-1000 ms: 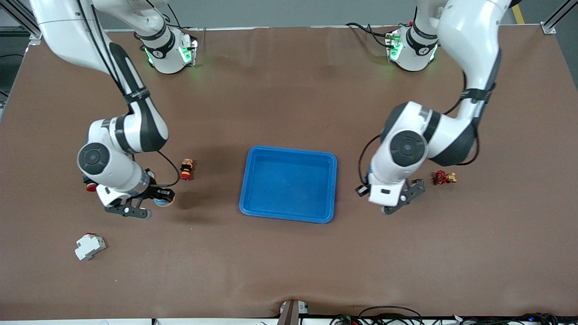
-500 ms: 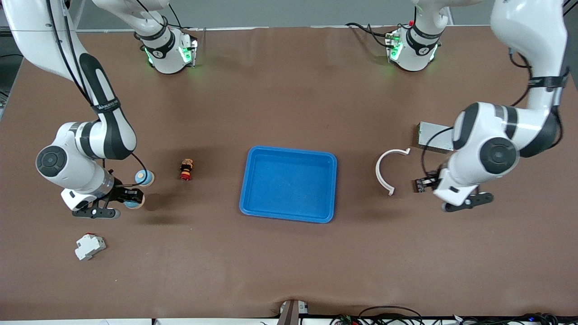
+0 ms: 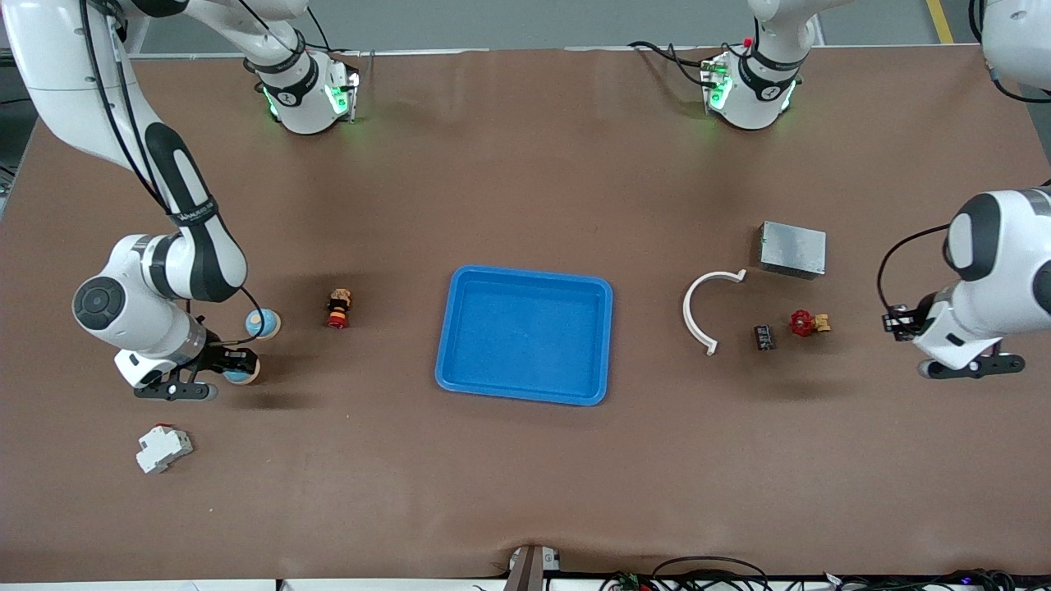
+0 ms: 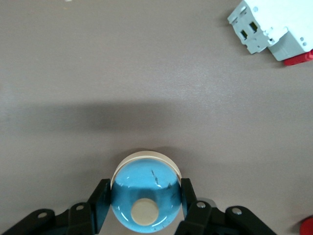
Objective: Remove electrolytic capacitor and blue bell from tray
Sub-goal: 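Lift the bell with the right gripper while the left gripper lifts the capacitor, then lower the bell beside the first while the left gripper lowers the capacitor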
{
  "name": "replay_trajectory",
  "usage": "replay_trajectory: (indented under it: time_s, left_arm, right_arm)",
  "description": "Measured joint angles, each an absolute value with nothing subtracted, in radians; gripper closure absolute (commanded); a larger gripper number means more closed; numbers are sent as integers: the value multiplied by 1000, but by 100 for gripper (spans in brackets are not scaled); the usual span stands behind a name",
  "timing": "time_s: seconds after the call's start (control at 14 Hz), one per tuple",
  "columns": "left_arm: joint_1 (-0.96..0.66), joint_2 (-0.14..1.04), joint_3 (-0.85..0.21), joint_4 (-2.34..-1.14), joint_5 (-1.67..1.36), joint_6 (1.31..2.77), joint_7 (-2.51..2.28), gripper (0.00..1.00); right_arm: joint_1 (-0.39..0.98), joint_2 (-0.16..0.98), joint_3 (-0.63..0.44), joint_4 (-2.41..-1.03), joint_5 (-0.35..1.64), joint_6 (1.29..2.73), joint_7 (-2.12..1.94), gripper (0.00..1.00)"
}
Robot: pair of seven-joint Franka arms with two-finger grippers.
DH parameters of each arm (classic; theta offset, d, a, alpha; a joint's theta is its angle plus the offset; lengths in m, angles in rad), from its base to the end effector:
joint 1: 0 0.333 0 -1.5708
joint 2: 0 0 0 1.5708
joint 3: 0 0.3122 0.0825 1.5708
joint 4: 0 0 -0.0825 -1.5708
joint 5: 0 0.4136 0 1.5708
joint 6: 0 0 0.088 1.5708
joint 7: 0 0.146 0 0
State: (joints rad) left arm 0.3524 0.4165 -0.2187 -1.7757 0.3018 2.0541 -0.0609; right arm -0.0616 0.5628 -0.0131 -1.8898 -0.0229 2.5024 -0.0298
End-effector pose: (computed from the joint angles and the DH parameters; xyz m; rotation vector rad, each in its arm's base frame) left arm 0.6455 0.1191 0.2617 -2.9703 -0.0737 0.1916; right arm 0.6563 -0.0495 0.1448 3.1168 -0.0384 0.0758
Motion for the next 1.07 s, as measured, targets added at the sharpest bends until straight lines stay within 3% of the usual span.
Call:
replay_trajectory:
  time_s: [0.29, 1.07]
  left_arm:
    - [378, 490, -223, -1781, 344, 2168, -30, 100]
    - [361, 591, -263, -1797, 348, 2237, -36, 100]
  right_arm:
    - [-64, 583, -13, -1887, -20, 2520, -30, 100]
    - [-64, 600, -7, -1881, -1, 2536, -30, 100]
